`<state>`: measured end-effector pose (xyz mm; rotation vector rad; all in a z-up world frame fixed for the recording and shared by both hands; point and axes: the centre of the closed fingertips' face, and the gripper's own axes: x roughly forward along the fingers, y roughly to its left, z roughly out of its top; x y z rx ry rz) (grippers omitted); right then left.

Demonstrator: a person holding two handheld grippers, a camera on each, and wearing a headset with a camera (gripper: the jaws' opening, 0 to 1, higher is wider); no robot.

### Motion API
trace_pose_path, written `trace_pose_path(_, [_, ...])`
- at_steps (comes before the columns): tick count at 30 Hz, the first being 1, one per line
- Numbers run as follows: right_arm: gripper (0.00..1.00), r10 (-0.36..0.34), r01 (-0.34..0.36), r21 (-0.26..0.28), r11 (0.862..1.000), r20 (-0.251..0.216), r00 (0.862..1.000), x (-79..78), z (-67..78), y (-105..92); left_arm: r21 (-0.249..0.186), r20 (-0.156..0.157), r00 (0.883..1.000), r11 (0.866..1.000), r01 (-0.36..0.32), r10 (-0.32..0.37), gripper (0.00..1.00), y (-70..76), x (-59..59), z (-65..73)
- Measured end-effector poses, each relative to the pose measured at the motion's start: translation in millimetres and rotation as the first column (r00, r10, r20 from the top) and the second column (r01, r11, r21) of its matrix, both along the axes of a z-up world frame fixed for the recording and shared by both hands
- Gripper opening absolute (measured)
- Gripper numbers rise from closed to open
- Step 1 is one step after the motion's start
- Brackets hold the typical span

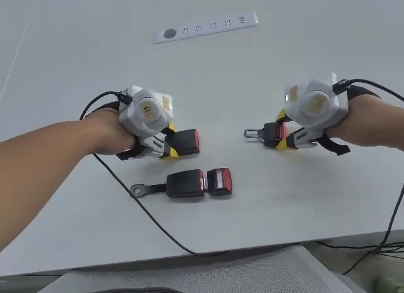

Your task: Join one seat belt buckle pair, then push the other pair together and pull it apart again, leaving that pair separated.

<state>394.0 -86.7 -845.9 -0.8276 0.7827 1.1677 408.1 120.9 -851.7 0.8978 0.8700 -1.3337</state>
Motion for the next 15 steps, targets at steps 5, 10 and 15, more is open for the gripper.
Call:
trace_pose_path(5, [0.37,-0.032,0.032,-0.02,0.999,0.021,0.999,1.2,-2.2,-10.9,0.012,0.016,1.0,1.0,-0.018,0.018,0.33,0.2,-0.6,1.0])
trace_pose_path(10, [0.46,-0.057,0.059,-0.026,0.998,0.06,0.997,5.8,1.2,-12.9,0.032,0.047,0.998,0.999,-0.031,0.03,0.33,0.1,-1.1,2.8])
trace_pose_path(15, [0.47,-0.145,0.14,0.054,0.989,0.079,0.986,4.2,18.8,-11.2,0.008,0.084,0.993,0.996,-0.084,0.083,0.35,4.5,-0.9,6.5])
